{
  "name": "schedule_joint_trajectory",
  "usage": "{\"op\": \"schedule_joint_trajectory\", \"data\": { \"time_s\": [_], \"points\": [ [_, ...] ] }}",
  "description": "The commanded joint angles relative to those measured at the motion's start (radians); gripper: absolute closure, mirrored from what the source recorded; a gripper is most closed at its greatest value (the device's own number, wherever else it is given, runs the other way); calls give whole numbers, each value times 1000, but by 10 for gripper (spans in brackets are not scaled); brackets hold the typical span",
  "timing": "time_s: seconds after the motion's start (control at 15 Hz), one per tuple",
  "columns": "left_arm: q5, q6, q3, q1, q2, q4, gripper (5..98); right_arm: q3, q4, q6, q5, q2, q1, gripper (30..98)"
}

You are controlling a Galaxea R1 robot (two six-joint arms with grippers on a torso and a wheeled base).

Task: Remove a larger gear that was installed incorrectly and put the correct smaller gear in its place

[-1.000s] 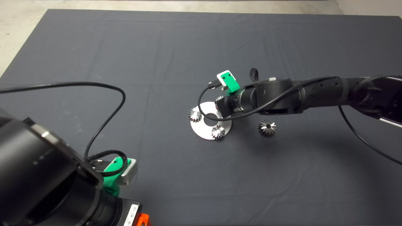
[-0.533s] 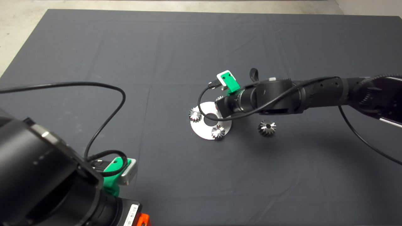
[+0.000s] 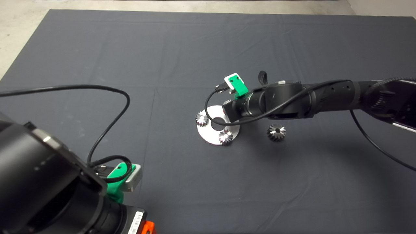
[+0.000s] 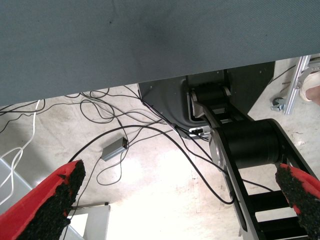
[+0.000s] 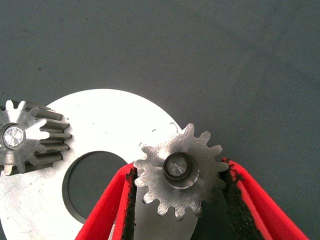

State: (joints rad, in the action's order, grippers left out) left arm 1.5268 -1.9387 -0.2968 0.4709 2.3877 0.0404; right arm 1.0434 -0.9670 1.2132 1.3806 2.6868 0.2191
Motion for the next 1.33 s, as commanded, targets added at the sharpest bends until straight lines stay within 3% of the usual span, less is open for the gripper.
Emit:
{"op": "schedule_joint_trajectory", "data": {
  "time_s": [0.0, 0.4, 0.73, 1.27],
  "points": [
    [56, 0, 16, 8, -1, -22, 54, -17, 9, 6, -8, 2, 19, 879],
    [56, 0, 16, 8, -1, -20, 54, -14, 7, 17, -14, 2, 17, 880],
    [57, 0, 16, 8, -1, -20, 54, 19, 5, 23, -51, 8, 20, 880],
    [58, 1, 15, 8, -1, -20, 54, 16, 5, 22, -54, 8, 26, 880]
  ]
}}
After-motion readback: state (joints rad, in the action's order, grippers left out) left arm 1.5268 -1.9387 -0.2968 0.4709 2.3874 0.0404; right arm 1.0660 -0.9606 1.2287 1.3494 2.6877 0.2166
